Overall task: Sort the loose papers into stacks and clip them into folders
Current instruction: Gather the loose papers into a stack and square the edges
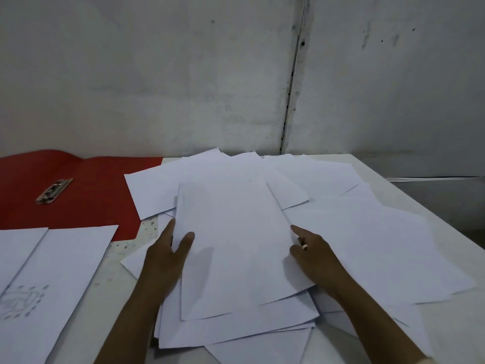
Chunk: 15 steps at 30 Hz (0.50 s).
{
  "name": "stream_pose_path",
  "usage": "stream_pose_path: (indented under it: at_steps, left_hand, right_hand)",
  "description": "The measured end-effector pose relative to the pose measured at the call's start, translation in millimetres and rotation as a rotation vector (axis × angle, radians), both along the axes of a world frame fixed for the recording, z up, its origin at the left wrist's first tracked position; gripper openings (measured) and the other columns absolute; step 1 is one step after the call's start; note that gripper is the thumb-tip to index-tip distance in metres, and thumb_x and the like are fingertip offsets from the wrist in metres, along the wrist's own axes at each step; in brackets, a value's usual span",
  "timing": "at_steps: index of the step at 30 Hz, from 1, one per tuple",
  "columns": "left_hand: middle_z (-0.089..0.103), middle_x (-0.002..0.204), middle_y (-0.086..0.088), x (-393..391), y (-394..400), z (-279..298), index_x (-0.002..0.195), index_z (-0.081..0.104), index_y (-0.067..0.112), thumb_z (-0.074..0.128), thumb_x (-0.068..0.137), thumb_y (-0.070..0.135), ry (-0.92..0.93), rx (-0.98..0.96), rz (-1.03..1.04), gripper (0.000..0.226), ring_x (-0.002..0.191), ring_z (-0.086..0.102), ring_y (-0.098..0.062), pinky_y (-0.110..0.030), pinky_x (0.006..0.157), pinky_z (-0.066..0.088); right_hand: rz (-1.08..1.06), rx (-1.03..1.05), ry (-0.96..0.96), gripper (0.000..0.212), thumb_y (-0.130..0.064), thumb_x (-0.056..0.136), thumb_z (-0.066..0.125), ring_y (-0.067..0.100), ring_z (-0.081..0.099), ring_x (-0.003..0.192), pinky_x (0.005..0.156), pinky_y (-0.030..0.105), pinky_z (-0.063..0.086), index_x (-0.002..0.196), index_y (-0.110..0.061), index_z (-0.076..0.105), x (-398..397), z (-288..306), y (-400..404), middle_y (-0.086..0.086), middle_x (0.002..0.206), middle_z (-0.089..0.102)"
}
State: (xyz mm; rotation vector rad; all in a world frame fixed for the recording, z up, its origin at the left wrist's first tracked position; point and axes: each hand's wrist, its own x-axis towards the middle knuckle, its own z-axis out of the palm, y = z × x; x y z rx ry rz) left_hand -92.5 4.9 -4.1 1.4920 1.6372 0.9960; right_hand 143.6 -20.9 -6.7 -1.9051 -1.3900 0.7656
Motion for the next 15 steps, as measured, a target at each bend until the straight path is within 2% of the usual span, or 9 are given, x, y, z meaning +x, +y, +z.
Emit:
stream_pose_path:
  at_steps: [3, 5, 8, 10, 13, 15]
  left_hand:
    - [0.039, 0.146, -0.006, 0, -1, 0, 0.145, 0.026, 0.017, 0.055, 0.090, 0.023, 0.012, -0.012, -0.008, 0.063, 0.132, 0.039, -0.026, -0.036, 0.106, 0.032]
    - [0.037, 0.147, -0.007, -3, 2, -3, 0.145, 0.024, 0.018, 0.056, 0.090, 0.021, 0.045, -0.028, -0.017, 0.065, 0.133, 0.038, -0.028, -0.039, 0.108, 0.031]
    - [0.037, 0.148, -0.009, -8, 5, -7, 0.146, 0.023, 0.019, 0.053, 0.091, 0.020, 0.067, -0.041, -0.015, 0.063, 0.133, 0.038, -0.029, -0.041, 0.109, 0.031]
    - [0.037, 0.148, -0.010, -12, 7, -8, 0.146, 0.024, 0.019, 0.052, 0.092, 0.019, 0.087, -0.033, 0.006, 0.061, 0.134, 0.037, -0.030, -0.043, 0.110, 0.030]
    - [0.035, 0.149, -0.010, -15, 9, -9, 0.146, 0.024, 0.019, 0.052, 0.092, 0.016, 0.112, -0.013, 0.027, 0.060, 0.135, 0.035, -0.030, -0.044, 0.111, 0.029]
    - [0.035, 0.149, -0.010, -15, 11, -9, 0.146, 0.024, 0.020, 0.052, 0.092, 0.016, 0.118, -0.011, 0.030, 0.061, 0.136, 0.034, -0.030, -0.044, 0.111, 0.029]
  right_hand:
    - [0.072, 0.012, -0.096, 0.048, -0.013, 0.094, 0.041, 0.011, 0.046, 0.099, 0.083, 0.019, 0.033, 0.142, -0.018, 0.037, -10, -5, -2, 0.001, 0.114, 0.048]
    - [0.053, 0.024, -0.106, 0.043, -0.017, 0.095, 0.042, 0.012, 0.046, 0.097, 0.082, 0.020, 0.034, 0.139, -0.017, 0.042, -9, -7, 1, -0.002, 0.109, 0.045]
    - [-0.049, 0.050, -0.093, 0.039, -0.024, 0.094, 0.049, 0.019, 0.052, 0.111, 0.089, 0.023, 0.036, 0.132, -0.013, 0.051, 3, -6, 13, 0.008, 0.125, 0.050]
    - [-0.118, 0.043, -0.132, 0.044, -0.026, 0.092, 0.053, 0.025, 0.048, 0.121, 0.099, 0.029, 0.036, 0.133, -0.012, 0.049, 14, -4, 29, 0.013, 0.135, 0.045]
    - [-0.208, -0.044, -0.269, 0.060, -0.036, 0.091, 0.052, 0.032, 0.033, 0.133, 0.107, 0.039, 0.030, 0.143, -0.012, 0.033, 30, 2, 57, 0.014, 0.144, 0.035]
    - [-0.254, -0.074, -0.243, 0.067, -0.042, 0.091, 0.051, 0.033, 0.029, 0.135, 0.108, 0.041, 0.027, 0.145, -0.012, 0.025, 41, 5, 75, 0.013, 0.146, 0.035]
